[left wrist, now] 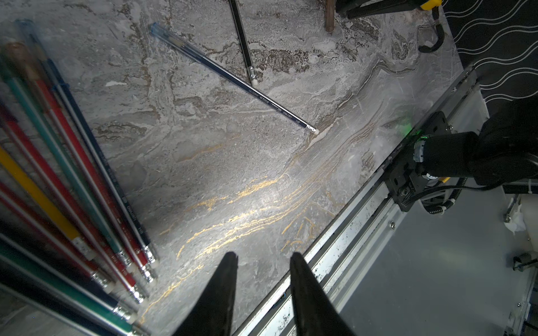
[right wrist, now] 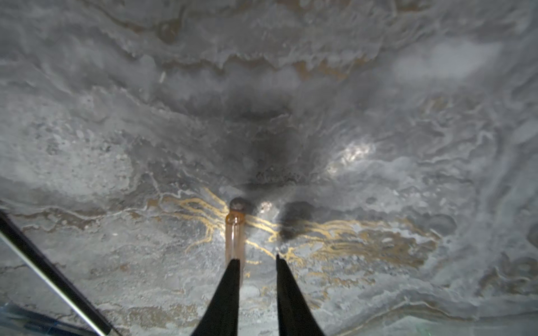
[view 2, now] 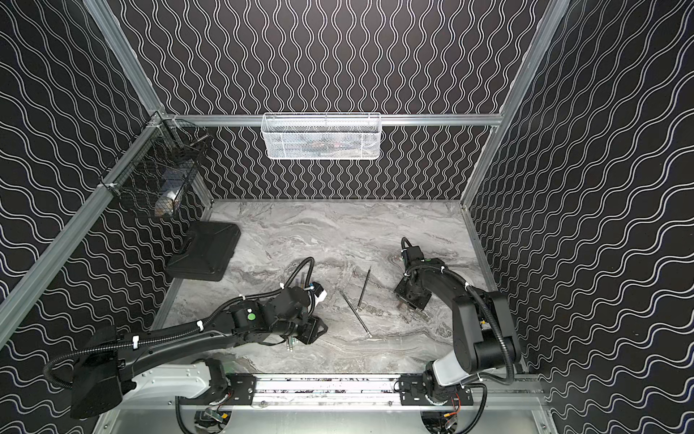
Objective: Remove the protective cover of the pencils
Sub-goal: Move the protective sleeve to the center of the board.
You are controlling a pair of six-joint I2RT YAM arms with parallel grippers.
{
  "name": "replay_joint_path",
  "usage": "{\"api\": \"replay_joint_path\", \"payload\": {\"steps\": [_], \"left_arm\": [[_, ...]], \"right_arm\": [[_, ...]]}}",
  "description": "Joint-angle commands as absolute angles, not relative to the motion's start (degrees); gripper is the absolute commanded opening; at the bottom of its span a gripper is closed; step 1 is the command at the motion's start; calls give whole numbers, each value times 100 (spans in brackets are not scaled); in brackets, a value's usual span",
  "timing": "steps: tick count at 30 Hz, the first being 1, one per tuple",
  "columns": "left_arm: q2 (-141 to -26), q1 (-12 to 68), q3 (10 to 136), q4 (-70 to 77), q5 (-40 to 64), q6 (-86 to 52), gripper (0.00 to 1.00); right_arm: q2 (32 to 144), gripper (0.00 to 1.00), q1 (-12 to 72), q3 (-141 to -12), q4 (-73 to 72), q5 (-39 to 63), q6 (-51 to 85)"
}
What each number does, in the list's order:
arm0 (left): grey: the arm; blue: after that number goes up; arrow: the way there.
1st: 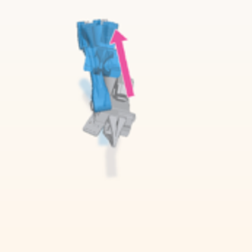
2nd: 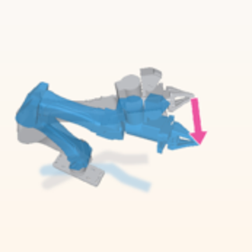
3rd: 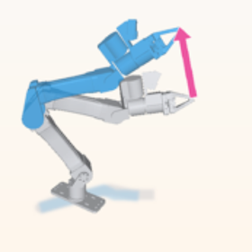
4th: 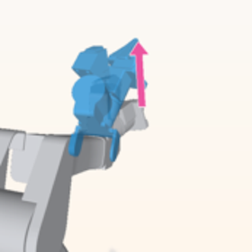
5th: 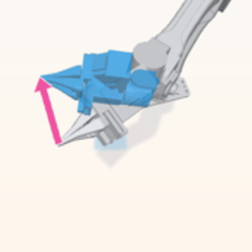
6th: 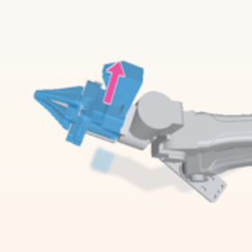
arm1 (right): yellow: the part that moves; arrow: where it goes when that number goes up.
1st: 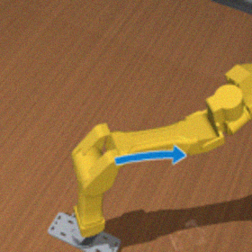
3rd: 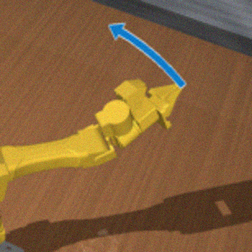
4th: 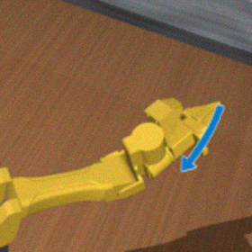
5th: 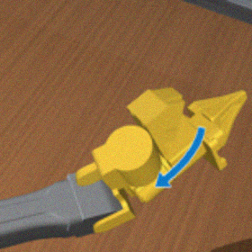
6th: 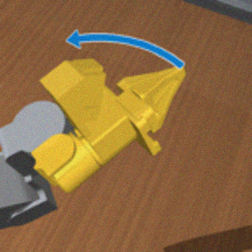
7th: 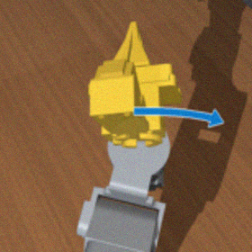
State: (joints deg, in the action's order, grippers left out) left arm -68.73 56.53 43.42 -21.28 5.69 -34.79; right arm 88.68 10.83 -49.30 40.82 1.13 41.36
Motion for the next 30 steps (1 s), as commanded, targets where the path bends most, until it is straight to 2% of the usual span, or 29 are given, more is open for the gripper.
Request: {"api": "replay_joint_path", "payload": {"steps": [1,17,25,30], "left_arm": [[-6877,5651,4354,-2004,537,-3437,35],[-6772,5651,4308,-2035,528,-3410,35],[-6704,5651,4250,-2049,542,-3411,35],[-6654,5651,4272,-2126,531,-3384,35]], "right_arm": [[8947,24,1081,-4949,3921,285,4113],[9212,24,1081,-5090,3858,232,4006],[9492,19,1081,-5331,3797,111,3827],[10038,17,1081,-5826,3803,-57,3520]]}}
